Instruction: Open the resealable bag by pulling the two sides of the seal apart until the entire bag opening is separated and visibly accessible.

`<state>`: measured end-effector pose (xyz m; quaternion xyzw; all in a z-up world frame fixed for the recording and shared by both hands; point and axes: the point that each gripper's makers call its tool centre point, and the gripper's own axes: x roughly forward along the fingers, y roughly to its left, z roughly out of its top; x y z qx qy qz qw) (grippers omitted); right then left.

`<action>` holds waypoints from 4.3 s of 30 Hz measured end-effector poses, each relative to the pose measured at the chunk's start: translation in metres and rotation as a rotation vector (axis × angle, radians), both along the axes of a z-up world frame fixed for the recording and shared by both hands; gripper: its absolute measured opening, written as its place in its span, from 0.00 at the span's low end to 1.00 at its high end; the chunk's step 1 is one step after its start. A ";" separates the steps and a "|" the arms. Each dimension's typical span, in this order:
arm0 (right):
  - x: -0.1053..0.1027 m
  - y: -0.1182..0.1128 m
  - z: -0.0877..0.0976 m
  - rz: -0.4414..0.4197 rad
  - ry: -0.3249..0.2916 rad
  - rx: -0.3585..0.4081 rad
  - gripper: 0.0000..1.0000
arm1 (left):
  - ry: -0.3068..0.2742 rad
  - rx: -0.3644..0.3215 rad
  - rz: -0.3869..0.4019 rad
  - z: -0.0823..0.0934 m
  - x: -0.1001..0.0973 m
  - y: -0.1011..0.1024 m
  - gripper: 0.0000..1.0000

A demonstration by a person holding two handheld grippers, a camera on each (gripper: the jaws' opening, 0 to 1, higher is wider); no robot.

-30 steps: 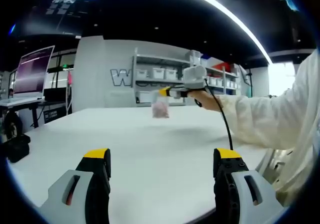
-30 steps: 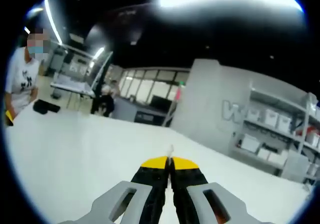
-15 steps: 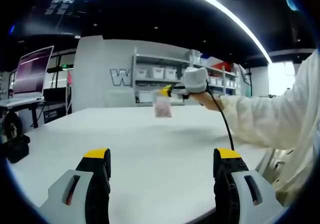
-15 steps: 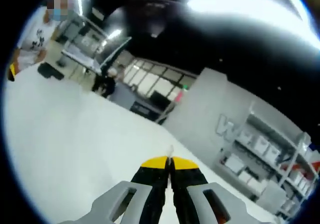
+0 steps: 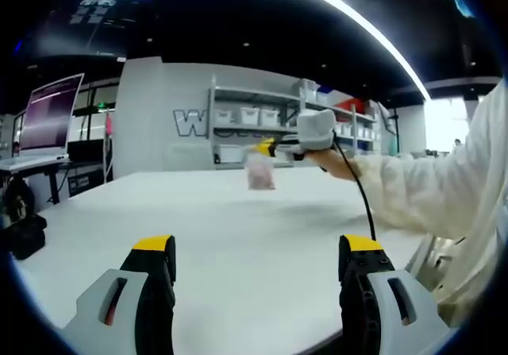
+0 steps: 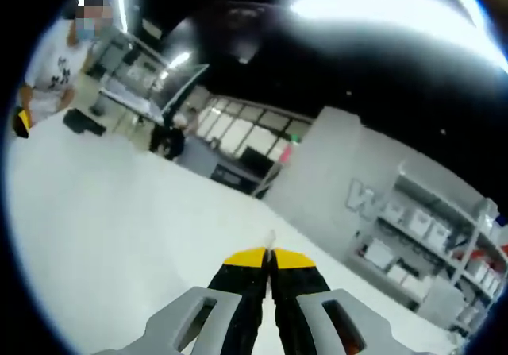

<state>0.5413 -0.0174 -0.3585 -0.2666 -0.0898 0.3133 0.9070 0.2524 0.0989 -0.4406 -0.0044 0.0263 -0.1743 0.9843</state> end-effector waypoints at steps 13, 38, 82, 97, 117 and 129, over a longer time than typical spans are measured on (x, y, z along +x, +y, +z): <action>-0.001 -0.018 0.005 -0.006 0.116 0.180 0.00 | 0.005 0.002 -0.009 -0.001 0.001 -0.003 0.83; -0.024 -0.015 0.013 0.102 0.317 0.404 0.00 | 0.010 0.004 -0.007 -0.004 0.002 -0.003 0.83; -0.075 -0.045 0.013 0.284 0.721 0.841 0.00 | 0.020 -0.003 -0.013 -0.008 0.003 -0.005 0.83; -0.116 -0.055 0.000 0.285 0.691 0.749 0.00 | 0.024 0.004 -0.014 -0.008 0.005 -0.007 0.83; -0.155 -0.060 -0.011 0.315 0.670 0.671 0.00 | 0.030 0.014 -0.022 -0.011 0.003 -0.011 0.83; -0.200 -0.043 -0.030 0.389 0.689 0.572 0.00 | 0.034 0.014 -0.032 -0.013 0.002 -0.015 0.83</action>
